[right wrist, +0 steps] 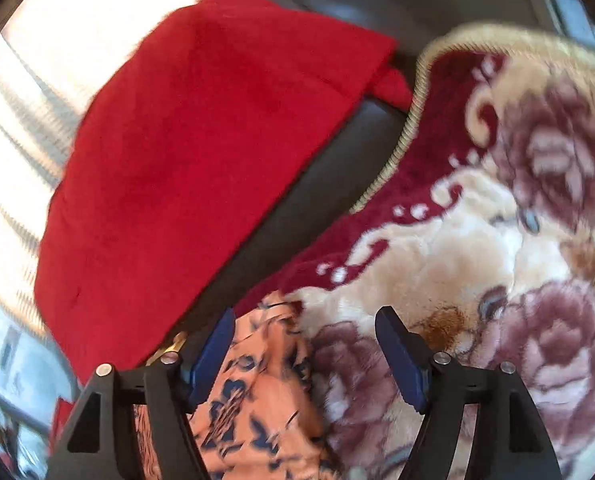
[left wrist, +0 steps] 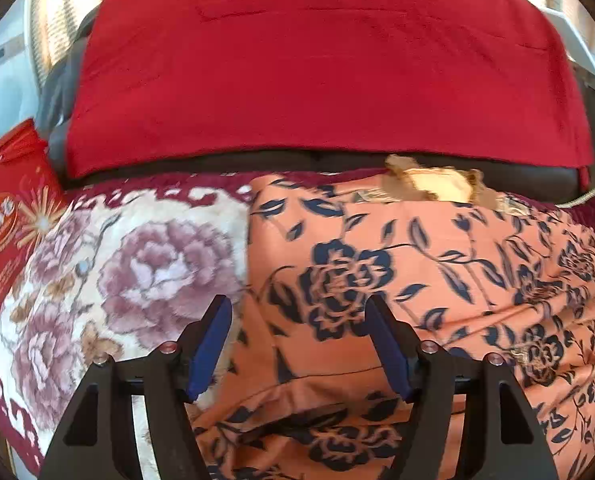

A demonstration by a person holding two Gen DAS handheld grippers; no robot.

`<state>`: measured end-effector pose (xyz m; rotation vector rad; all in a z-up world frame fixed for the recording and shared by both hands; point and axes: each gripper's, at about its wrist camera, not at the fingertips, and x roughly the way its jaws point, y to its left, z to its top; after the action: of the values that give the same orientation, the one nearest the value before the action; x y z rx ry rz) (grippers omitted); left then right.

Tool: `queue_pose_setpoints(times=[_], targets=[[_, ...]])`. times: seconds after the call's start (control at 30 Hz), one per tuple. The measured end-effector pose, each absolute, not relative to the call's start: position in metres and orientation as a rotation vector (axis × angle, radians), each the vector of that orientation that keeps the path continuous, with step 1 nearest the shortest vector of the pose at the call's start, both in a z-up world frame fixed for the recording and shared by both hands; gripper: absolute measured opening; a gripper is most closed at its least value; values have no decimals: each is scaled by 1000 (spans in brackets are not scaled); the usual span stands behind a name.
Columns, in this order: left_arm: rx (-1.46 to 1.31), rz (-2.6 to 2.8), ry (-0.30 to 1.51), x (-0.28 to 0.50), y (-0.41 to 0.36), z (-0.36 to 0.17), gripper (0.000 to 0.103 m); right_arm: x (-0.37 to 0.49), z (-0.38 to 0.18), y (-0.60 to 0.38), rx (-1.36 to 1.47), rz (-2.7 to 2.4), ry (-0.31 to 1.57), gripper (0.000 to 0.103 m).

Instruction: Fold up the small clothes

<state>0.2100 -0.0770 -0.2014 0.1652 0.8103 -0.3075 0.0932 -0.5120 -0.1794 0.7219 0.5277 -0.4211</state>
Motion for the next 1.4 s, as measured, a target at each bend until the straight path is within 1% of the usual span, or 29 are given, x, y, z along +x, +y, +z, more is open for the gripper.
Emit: queue_pose_setpoints(times=[0.03,0.13,0.2,0.3,0.37,0.4,0.47,0.53,0.63,0.7,0.73,0.87,1.03,1.1,1.27,1.33,1.4], targets=[[180,-308,815,208,-81,-203,70,96,-174,-500,698,-378,541,76],[170,-313,853,209,-85,-207,70,118,-168,-448,534,-279,607,70],[155,-303,870,212,-81,-211,70,135,-173,-422,454,-237,662,51],[172,-264,894,218,-75,-219,71,151,-195,-399,418,-208,759,49],[214,-232,962,226,-74,-236,74,162,-222,-402,424,-225,874,49],[201,-240,992,229,-72,-243,74,164,-237,-404,419,-225,940,43],[145,-248,1004,231,-64,-241,75,156,-231,-404,398,-228,925,38],[124,-258,990,227,-58,-235,75,140,-218,-408,468,-203,903,38],[61,-275,955,214,-36,-218,75,93,-192,-412,553,-146,802,46],[17,-276,923,202,-16,-205,75,64,-183,-415,578,-142,763,67],[1,-261,906,197,-5,-199,75,46,-179,-419,589,-145,741,68],[-50,-214,877,165,40,-191,78,-8,-177,-431,635,-136,756,68],[-13,-223,911,113,76,-207,78,-75,-179,-431,681,-137,809,68],[-15,-238,947,99,84,-216,78,-97,-189,-428,715,-129,861,69],[-79,-268,1074,66,105,-242,78,-114,-221,-412,751,-132,983,69],[-138,-254,1130,63,112,-251,78,-114,-235,-405,757,-134,1045,69],[-150,-243,1150,61,116,-257,78,-111,-249,-397,751,-134,1107,69]])
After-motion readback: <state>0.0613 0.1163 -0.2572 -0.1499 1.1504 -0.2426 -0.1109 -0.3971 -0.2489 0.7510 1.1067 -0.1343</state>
